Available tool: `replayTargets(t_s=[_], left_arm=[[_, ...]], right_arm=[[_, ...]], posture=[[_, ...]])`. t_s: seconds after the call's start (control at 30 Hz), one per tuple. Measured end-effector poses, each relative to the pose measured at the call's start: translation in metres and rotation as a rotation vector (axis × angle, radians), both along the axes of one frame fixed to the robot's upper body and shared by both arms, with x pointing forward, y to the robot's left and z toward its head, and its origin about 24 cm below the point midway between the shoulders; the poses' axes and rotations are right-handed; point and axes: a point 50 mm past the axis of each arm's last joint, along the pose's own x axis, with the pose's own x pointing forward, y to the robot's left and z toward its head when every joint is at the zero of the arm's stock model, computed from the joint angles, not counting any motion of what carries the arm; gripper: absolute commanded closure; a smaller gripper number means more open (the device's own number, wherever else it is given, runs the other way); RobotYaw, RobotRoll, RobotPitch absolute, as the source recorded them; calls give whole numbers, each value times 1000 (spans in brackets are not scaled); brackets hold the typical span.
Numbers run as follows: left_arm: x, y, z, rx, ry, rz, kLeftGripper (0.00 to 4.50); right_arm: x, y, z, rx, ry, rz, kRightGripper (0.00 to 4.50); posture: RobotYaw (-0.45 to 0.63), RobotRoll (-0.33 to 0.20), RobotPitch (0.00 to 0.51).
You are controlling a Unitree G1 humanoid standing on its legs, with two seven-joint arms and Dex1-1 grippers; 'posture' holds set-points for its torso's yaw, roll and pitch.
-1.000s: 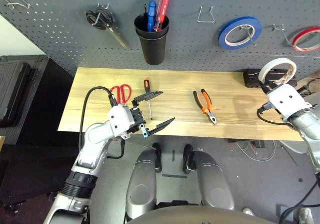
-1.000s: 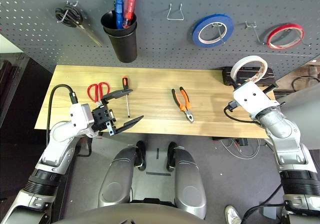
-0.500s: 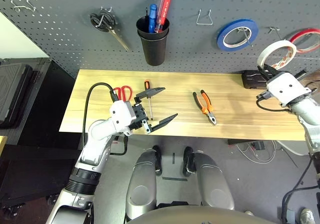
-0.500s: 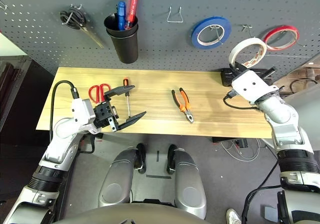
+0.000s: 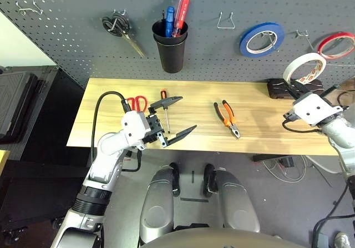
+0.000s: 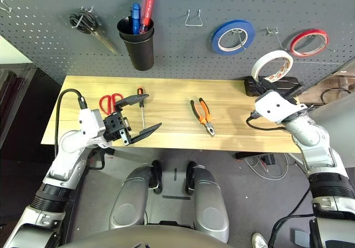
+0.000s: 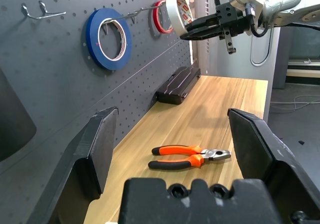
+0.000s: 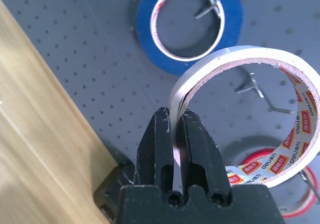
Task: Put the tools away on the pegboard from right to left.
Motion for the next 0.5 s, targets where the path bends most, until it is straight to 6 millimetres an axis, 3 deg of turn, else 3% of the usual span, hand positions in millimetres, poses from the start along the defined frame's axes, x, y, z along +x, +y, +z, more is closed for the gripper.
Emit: replayTargets(t_s=[0.23,0.5], left_arm=[[1,0,1,1,2,1,0],[3,0,2,3,4,1,0]], right_arm=[[20,-4,18,33,-35,-50,4462],[44,-8,21,59,-9,-100,4462]], posture=[[50,0,218],[60,0,218]])
